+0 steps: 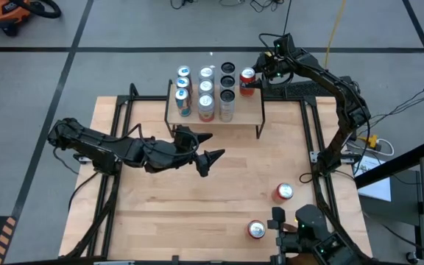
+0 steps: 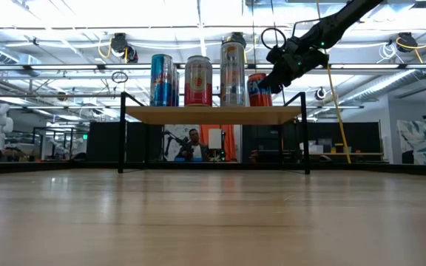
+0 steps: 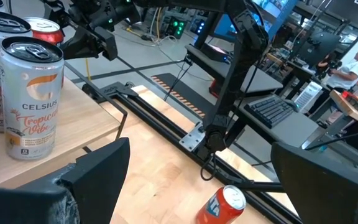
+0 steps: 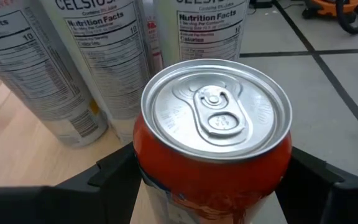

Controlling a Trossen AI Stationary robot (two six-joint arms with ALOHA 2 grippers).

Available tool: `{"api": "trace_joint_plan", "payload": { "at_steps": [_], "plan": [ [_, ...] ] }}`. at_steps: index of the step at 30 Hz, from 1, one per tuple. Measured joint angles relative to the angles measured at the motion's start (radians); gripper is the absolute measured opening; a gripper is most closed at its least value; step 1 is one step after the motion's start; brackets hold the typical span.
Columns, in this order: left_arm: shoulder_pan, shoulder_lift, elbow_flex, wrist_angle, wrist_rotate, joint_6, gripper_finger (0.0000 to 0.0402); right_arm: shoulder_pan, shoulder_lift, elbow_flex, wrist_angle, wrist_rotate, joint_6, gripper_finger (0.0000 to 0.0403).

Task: Place canned beverage on shelf
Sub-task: Put the top left red soda can on the shelf

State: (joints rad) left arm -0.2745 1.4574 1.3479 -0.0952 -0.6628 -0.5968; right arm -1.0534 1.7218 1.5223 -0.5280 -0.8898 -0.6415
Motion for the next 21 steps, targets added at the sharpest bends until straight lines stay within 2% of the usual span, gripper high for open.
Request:
{"api": "trace_joint_plan", "payload": {
  "at_steps": [15,21],
  "plan": [
    [0.000,0.000,0.000,-0.001,0.005,0.000,0.0393,0.000,0.000,0.000,0.000,0.008,-0.008,0.0280],
    [0.000,0.000,0.000,-0.001,0.005,0.000,0.0393,0.000,0.000,0.000,0.000,0.027,-0.007,0.0307]
  ]
}}
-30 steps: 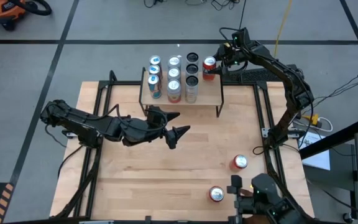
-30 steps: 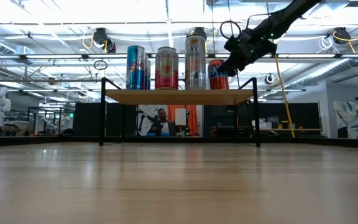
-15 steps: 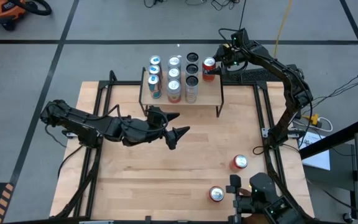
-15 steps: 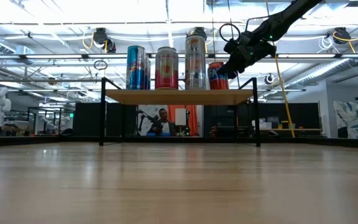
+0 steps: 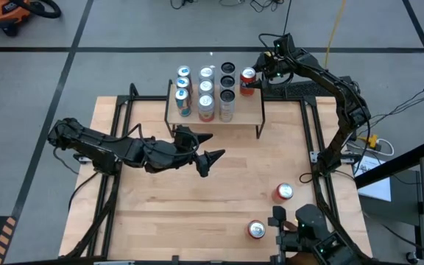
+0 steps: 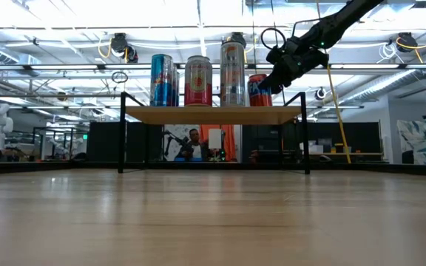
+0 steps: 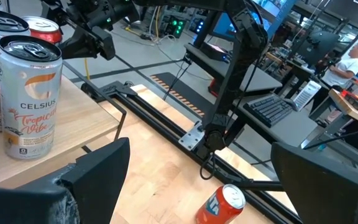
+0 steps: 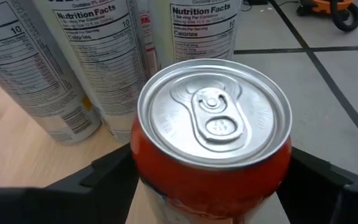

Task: Place canned beverage on shelf
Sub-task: Put the top left red soda can on the shelf, then put the top red soda can aligned with the other red soda can on the shelf

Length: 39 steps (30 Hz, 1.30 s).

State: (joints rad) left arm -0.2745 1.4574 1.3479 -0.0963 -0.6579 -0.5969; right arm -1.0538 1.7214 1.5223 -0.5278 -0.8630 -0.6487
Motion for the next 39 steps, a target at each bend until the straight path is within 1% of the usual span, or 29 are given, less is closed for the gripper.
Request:
{"api": "trace_joint_plan", "payload": {
  "at_steps": [3,24,29,36,39],
  "plan": [
    [0.000,0.000,0.000,0.000,0.000,0.000,0.0393,0.000,0.000,0.000,-0.001,0.001,0.000,0.0317],
    [0.000,0.000,0.000,0.000,0.000,-0.001,0.0393,0.000,-0.004,0.000,0.004,0.002,0.007,0.0324],
    [0.000,0.000,0.000,0.000,0.000,-0.001,0.0393,0.000,-0.030,0.000,0.027,0.004,0.047,0.0327],
    [0.000,0.000,0.000,-0.001,0.000,0.000,0.0393,0.000,-0.083,0.000,0.051,0.054,0.081,0.0344],
    [0.000,0.000,0.000,-0.002,0.000,0.000,0.0393,0.000,-0.113,0.000,0.048,0.055,0.087,0.0345]
  ]
}}
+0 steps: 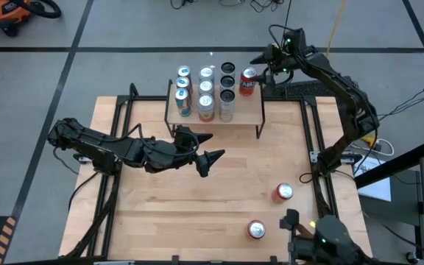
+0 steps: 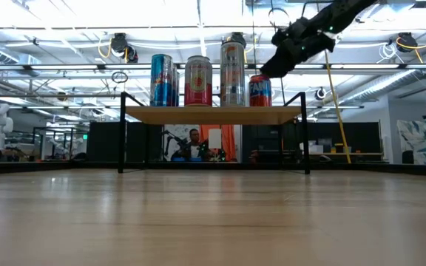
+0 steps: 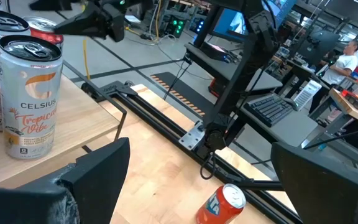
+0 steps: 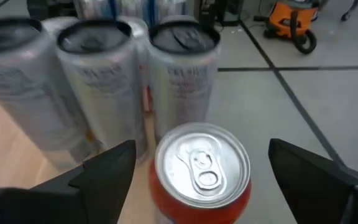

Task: Place canned beverage on shelf
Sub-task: Put the top red soda can aligned with the other red soda can on the shelf

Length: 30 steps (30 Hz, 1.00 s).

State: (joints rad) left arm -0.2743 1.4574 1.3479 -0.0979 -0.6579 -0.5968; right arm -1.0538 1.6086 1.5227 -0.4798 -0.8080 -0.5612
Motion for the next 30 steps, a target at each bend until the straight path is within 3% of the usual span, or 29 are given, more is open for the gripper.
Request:
{"api": "trace_joint_plan", "payload": {
  "at_steps": [6,14,24,30],
  "plan": [
    [0.000,0.000,0.000,-0.007,0.002,0.000,0.0393,0.000,-0.087,0.000,-0.003,-0.002,0.066,0.0345],
    [0.000,0.000,0.000,-0.022,0.029,0.001,0.0393,0.061,-0.299,0.000,-0.027,0.002,0.240,0.0345],
    [0.001,0.000,0.000,-0.027,0.069,0.006,0.0393,0.230,-0.560,0.000,-0.158,0.204,0.484,0.0345],
    [0.000,0.000,0.000,-0.035,0.085,0.007,0.0393,0.326,-0.650,0.000,-0.307,0.238,0.603,0.0345]
  ]
}}
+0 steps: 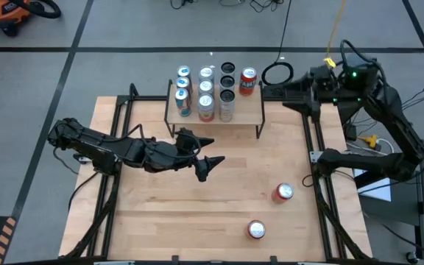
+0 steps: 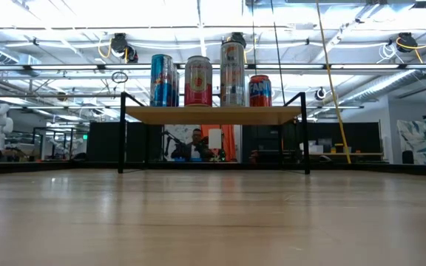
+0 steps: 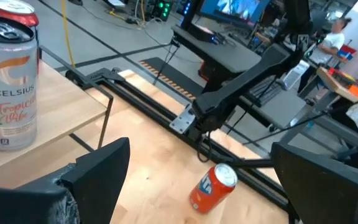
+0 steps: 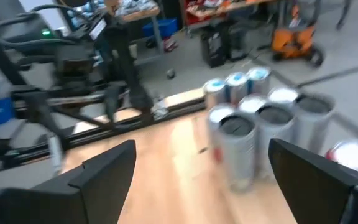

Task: Place canned beverage on shelf
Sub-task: Put the top red soda can aligned with the other red soda can on the shelf

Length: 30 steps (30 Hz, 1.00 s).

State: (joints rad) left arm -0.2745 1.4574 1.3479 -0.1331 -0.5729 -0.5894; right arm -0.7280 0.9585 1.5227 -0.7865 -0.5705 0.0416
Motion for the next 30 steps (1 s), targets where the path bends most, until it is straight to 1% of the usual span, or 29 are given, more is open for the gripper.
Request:
{"api": "trace_joint_plan", "payload": {
  "at_steps": [3,7,13,16,20,24,30],
  "plan": [
    [0.000,0.000,0.000,-0.019,0.023,0.002,0.0393,0.043,-0.022,0.000,-0.065,0.000,0.070,0.0344],
    [0.000,0.000,0.000,-0.019,0.073,0.002,0.0393,0.113,-0.029,0.000,-0.133,-0.001,0.129,0.0330],
    [-0.010,0.000,0.000,-0.018,0.098,-0.005,0.0393,0.230,-0.029,0.000,-0.154,0.005,0.186,0.0307],
    [-0.022,0.000,0.000,-0.018,0.099,-0.007,0.0393,0.292,-0.029,0.000,-0.192,0.066,0.187,0.0305],
    [-0.046,0.000,0.000,-0.018,0.099,-0.008,0.0393,0.363,-0.027,0.000,-0.277,0.172,0.191,0.0305],
    [-0.072,0.000,0.000,-0.018,0.092,-0.034,0.0393,0.417,-0.020,0.000,-0.325,0.282,0.239,0.0304],
    [-0.103,0.008,0.000,-0.018,0.068,-0.060,0.0393,0.471,0.010,0.000,-0.331,0.287,0.270,0.0304]
  ]
}}
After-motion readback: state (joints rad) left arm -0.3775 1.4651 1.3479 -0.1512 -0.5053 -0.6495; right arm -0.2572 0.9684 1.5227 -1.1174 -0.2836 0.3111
